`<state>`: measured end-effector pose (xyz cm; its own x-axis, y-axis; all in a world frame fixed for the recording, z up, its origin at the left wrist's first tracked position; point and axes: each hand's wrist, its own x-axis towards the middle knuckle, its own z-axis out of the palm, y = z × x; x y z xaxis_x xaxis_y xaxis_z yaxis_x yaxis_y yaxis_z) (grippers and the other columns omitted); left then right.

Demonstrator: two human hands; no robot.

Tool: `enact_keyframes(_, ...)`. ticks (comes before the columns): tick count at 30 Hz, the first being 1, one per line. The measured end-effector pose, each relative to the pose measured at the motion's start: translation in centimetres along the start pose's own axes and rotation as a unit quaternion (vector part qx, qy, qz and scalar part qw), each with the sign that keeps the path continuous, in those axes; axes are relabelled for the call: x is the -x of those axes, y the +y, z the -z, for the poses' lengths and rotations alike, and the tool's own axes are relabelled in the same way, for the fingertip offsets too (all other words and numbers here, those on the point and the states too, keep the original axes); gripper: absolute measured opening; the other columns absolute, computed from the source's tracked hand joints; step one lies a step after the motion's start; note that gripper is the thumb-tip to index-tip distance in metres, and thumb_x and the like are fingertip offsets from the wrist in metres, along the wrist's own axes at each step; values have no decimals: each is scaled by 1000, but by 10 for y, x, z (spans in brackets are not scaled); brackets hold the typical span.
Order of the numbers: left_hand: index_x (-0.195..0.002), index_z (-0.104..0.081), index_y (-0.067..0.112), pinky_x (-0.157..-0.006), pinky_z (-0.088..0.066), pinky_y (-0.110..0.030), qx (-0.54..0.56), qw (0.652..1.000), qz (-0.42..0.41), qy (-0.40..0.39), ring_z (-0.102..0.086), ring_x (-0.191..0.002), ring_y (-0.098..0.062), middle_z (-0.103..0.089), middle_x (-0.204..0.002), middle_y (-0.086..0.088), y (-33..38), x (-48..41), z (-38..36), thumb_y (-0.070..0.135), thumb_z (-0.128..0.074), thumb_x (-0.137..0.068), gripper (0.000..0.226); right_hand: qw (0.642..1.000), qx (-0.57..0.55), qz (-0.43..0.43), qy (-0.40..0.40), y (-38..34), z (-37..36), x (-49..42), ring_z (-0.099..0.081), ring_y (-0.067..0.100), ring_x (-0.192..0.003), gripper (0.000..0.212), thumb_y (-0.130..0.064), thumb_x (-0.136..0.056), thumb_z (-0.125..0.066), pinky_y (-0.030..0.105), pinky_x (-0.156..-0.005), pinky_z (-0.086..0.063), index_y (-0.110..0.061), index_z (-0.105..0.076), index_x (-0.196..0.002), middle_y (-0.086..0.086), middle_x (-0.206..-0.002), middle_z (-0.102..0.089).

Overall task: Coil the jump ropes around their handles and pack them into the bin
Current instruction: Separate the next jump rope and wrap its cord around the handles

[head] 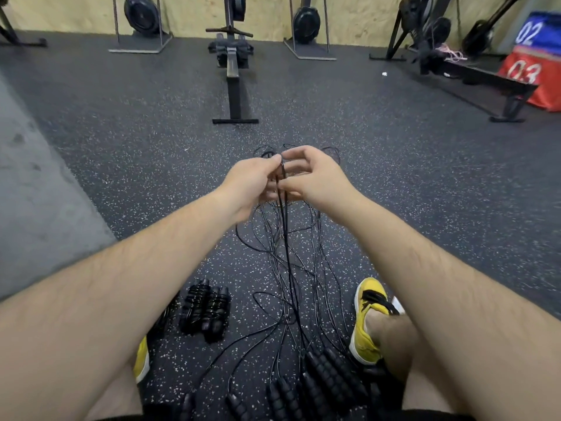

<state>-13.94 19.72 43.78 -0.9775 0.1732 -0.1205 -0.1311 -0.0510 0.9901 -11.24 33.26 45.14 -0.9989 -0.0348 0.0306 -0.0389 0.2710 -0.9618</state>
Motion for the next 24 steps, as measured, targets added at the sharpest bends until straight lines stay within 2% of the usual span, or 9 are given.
enact_keyframes(3, -106, -68, 11, -61, -50, -28, -8, 999, -21, -24, -56, -60, -17, -61, -76, -3, 3, 0, 2, 33, -60, -98, 25, 1000, -21, -10, -21, -5, 2, 7, -68, 27, -87, 45, 14, -81, -67, 52, -87, -57, -3, -50, -119, 10, -98, -73)
enact_keyframes(7, -84, -65, 8, -64, -47, -31, -93, 994, -62, -22, -53, -59, -16, -58, -71, -6, 5, 6, 3, 23, -63, -98, 21, 997, -37, -31, -66, -13, -2, 16, -70, 33, -88, 39, 10, -87, -63, 43, -77, -60, 6, -46, -122, 20, -95, -69)
enact_keyframes(9, -95, -67, 0, -64, -51, -32, -113, 990, -86, -2, -58, -65, -16, -62, -80, -9, 7, 9, 5, 18, -58, -101, 21, 996, -60, -55, -31, -19, -7, 16, -68, 32, -82, 32, 7, -92, -55, 46, -71, -62, 2, -44, -122, 28, -98, -68)
enact_keyframes(11, -104, -67, 1, -67, -55, -33, -93, 990, -101, 22, -65, -70, -14, -68, -87, -7, 12, 11, 7, 12, -51, -103, 19, 995, -54, -82, -5, -19, -7, 14, -64, 30, -78, 33, 3, -92, -55, 50, -65, -62, -5, -41, -121, 21, -95, -64)
enact_keyframes(16, -105, -64, 6, -64, -56, -25, -37, 991, -127, 27, -70, -80, -16, -70, -91, -6, 24, 13, 13, 7, -47, -105, 17, 974, 156, -76, -143, 2, -12, 12, -61, 19, -75, 20, -8, -93, -64, 29, -53, -56, -2, -61, -112, 10, -99, -65)
enact_keyframes(18, -104, -64, 8, -64, -57, -25, -29, 991, -129, 34, -70, -81, -15, -70, -91, -5, 26, 13, 16, 8, -48, -105, 16, 979, 146, -73, -123, 4, -14, 9, -59, 18, -67, 16, -10, -98, -59, 32, -52, -57, 3, -65, -106, 11, -91, -66)
enact_keyframes(20, -103, -64, 8, -64, -58, -26, -12, 990, -124, 61, -69, -78, -13, -70, -91, -5, 28, 12, 20, 10, -48, -105, 15, 979, 177, -75, -65, 8, -11, 1, -63, 21, -66, 14, -11, -99, -55, 41, -64, -61, -5, -66, -93, 10, -89, -69)
enact_keyframes(22, -105, -63, 8, -66, -60, -28, 7, 988, -121, 92, -69, -79, -15, -70, -94, -6, 31, 10, 27, 12, -48, -105, 15, 969, 234, -76, -2, 11, -2, -6, -70, 31, -75, 14, -15, -94, -54, 49, -74, -61, -9, -64, -86, 12, -90, -73)
enact_keyframes(24, -107, -63, 8, -66, -60, -27, 14, 985, -121, 118, -69, -79, -15, -70, -97, -6, 35, 8, 34, 13, -48, -106, 16, 953, 282, -101, 42, 11, 9, -8, -70, 36, -82, 12, -12, -85, -51, 45, -70, -61, -6, -61, -86, 14, -86, -70)
